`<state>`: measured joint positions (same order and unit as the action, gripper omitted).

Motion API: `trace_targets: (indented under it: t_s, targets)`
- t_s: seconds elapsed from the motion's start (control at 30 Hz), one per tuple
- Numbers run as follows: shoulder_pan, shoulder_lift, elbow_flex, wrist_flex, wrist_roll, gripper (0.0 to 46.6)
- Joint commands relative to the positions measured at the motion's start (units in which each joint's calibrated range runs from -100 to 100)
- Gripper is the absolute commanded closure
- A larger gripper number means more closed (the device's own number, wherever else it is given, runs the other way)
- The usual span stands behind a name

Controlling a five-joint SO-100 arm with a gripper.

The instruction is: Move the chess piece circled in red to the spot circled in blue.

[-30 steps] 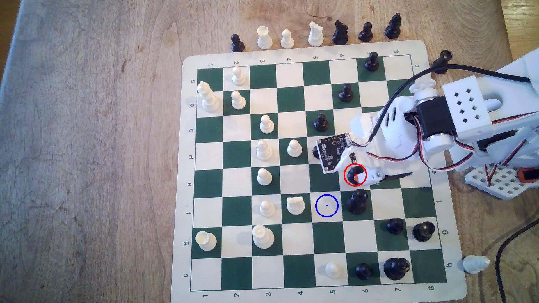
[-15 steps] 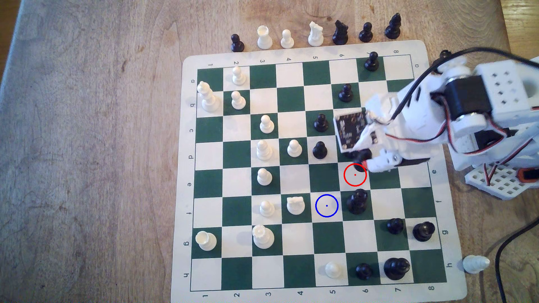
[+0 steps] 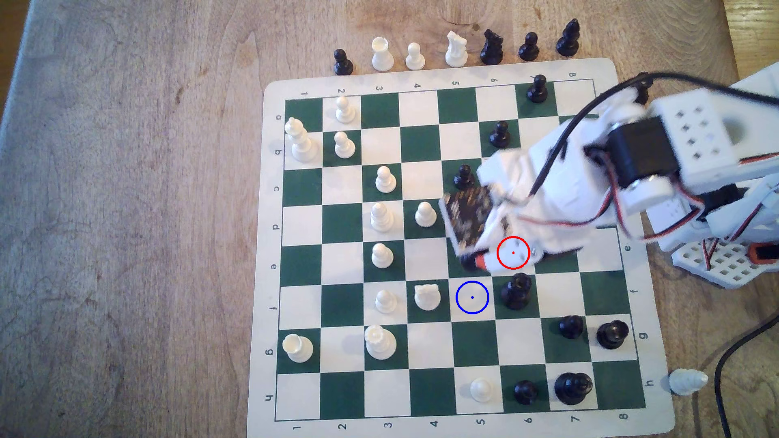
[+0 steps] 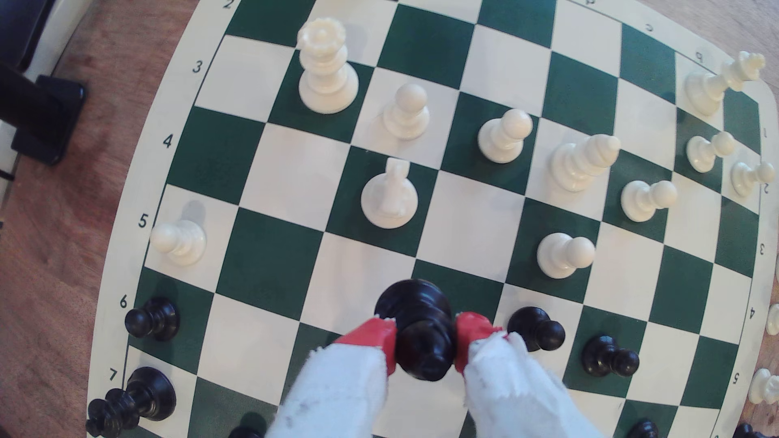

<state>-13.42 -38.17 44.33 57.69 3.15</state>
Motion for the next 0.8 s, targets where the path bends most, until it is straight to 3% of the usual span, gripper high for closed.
trace_targets:
  t_s: [0.0,0.77]
  targets:
    - [-2.1,3.87,-6.25,-3.64,0.1,46.4]
    - [-4.84,18.22,-4.53,-10.68,0.1,46.4]
